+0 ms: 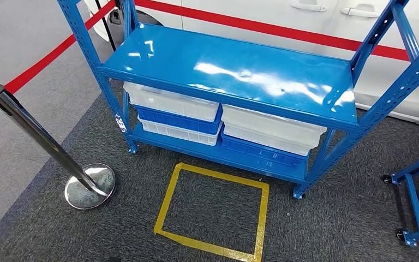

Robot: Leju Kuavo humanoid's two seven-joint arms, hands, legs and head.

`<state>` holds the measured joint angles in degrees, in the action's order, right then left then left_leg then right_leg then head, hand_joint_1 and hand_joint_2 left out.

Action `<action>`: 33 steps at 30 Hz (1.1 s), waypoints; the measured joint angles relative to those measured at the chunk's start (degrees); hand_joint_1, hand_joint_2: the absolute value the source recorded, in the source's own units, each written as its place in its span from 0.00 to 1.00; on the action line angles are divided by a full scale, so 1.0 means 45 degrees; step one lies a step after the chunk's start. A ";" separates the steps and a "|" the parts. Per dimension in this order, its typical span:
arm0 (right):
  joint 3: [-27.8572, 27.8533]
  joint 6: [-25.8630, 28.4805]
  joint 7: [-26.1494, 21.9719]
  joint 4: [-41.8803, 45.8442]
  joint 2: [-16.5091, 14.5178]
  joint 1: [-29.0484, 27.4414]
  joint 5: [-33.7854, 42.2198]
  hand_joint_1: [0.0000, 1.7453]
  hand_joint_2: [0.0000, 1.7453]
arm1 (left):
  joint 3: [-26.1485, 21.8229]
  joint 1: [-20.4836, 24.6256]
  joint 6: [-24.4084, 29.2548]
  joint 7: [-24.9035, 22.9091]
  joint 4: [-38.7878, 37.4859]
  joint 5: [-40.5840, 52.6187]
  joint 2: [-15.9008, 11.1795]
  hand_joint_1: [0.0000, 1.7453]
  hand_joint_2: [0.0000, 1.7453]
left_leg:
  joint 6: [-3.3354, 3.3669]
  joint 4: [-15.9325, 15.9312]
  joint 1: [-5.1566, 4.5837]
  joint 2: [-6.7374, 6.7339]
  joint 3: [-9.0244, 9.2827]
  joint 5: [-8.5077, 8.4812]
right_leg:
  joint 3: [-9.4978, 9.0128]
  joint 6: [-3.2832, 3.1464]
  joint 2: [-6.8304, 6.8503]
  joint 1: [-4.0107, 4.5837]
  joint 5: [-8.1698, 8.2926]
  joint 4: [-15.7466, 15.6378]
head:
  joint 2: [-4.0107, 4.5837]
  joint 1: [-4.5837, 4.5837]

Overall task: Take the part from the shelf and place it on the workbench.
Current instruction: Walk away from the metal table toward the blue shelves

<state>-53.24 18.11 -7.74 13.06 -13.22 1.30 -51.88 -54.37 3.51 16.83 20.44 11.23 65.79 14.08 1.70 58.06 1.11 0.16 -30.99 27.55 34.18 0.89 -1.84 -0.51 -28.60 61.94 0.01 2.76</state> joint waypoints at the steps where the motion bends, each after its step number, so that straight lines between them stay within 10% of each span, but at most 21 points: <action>1: -0.0001 -0.0040 0.0057 -0.0001 0.0000 0.0005 -0.0001 0.00 0.00 | -0.0001 0.0002 -0.0002 -0.0001 0.0000 0.0017 -0.0001 0.00 0.00 | 0.0053 -0.0030 0.0007 -0.0040 -0.0005 -0.0027 | 0.0291 0.0063 0.0140 -0.0019 -0.0389 0.0644 | 0.0001 0.0002; 3: -0.0001 -0.0134 0.0227 -0.0005 0.0000 0.0017 -0.0001 0.00 0.00 | -0.0001 -0.0017 -0.0007 -0.0005 0.0000 0.0068 -0.0001 0.00 0.00 | 0.0092 -0.0023 -0.0003 -0.0136 -0.0040 -0.0031 | 0.1092 0.0175 0.0268 -0.0052 -0.1162 0.2309 | 0.0000 0.0000; 5: -0.0001 -0.0187 0.0357 -0.0011 0.0000 0.0013 0.0004 0.00 0.00 | -0.0001 -0.0032 -0.0010 -0.0008 -0.0001 0.0113 -0.0001 0.00 0.00 | 0.0085 -0.0003 -0.0007 -0.0209 -0.0043 -0.0018 | 0.1370 0.0228 0.0307 -0.0086 -0.1160 0.2917 | 0.0000 0.0000; 8: -0.0001 -0.0306 0.0457 -0.0027 0.0000 0.0000 0.0007 0.00 0.00 | -0.0001 -0.0019 -0.0025 -0.0007 -0.0001 0.0154 0.0003 0.00 0.00 | -0.0002 0.0027 -0.0026 -0.0227 0.0017 0.0038 | 0.0207 0.0157 0.0425 -0.0089 0.0019 0.0668 | 0.0001 0.0001; 11: -0.0001 -0.0459 0.0683 -0.0050 -0.0004 0.0039 0.0007 0.00 0.00 | 0.0000 -0.0003 -0.0078 0.0001 -0.0001 0.0191 0.0000 0.00 0.00 | -0.0198 0.0044 -0.0092 -0.0255 0.0037 0.0087 | -0.0370 -0.0058 0.0468 0.0026 0.0283 -0.0586 | -0.0001 -0.0005; 15: -0.0005 -0.0556 0.0858 -0.0064 -0.0016 0.0049 0.0004 0.00 0.00 | 0.0004 0.0021 -0.0120 0.0050 -0.0001 0.0211 -0.0001 0.00 1.00 | -0.0468 0.0517 -0.0049 -0.0222 -0.0130 0.0474 | -0.0422 -0.0412 0.0427 -0.0036 0.0397 -0.0771 | 0.0000 -0.0009; 18: -0.0006 -0.0577 0.0870 -0.0069 -0.0025 0.0051 -0.0025 0.00 0.00 | 0.0004 0.0012 -0.0158 0.0073 -0.0002 0.0215 -0.0005 0.00 1.00 | -0.0561 0.2818 -0.0029 -0.0166 -0.1194 0.1667 | -0.0418 -0.0579 0.0411 -0.0021 0.0421 -0.0801 | 0.0000 -0.0021; 20: -0.0006 -0.0576 0.0879 -0.0073 -0.0031 0.0046 -0.0035 0.00 0.00 | 0.0004 -0.0004 -0.0181 0.0073 -0.0002 0.0217 -0.0007 0.00 1.00 | -0.0575 0.3666 -0.0030 -0.0161 -0.1614 0.1785 | -0.0413 -0.0608 0.0376 0.0014 0.0399 -0.0758 | 0.0001 -0.0019; 25: -0.0006 -0.0576 0.0883 -0.0079 -0.0050 0.0064 -0.0041 0.00 0.00 | 0.0005 0.0025 -0.0200 0.0079 0.0000 0.0220 -0.0032 0.00 1.00 | -0.0343 0.0435 -0.0088 -0.0120 -0.0153 0.0119 | -0.0426 -0.0464 0.0265 0.0087 0.0290 -0.0598 | 0.0001 -0.0016; 29: -0.0006 -0.0570 0.0884 -0.0080 -0.0069 0.0070 -0.0041 0.00 0.00 | 0.0008 0.0019 -0.0204 0.0098 -0.0002 0.0219 -0.0035 0.00 1.00 | -0.0103 0.0039 -0.0103 -0.0130 -0.0026 0.0028 | -0.0357 -0.0194 0.0256 0.0086 0.0235 -0.0521 | -0.0001 -0.0015; 33: -0.0006 -0.0463 0.0945 -0.0080 -0.0073 0.0066 -0.0090 0.00 0.00 | 0.0006 0.0031 -0.0220 0.0130 -0.0002 0.0219 -0.0031 0.00 1.00 | 0.0098 -0.0070 -0.0042 -0.0183 -0.0031 -0.0087 | 0.0672 0.0070 0.0314 -0.0002 -0.1064 0.1744 | -0.0001 -0.0012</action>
<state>-53.27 16.03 -3.49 12.70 -13.55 1.60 -52.28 -54.35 3.65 15.84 21.02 11.22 66.77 13.94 2.14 57.74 0.92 -0.67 -31.13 27.16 37.20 1.21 -0.43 -0.52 -33.38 69.78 0.00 2.71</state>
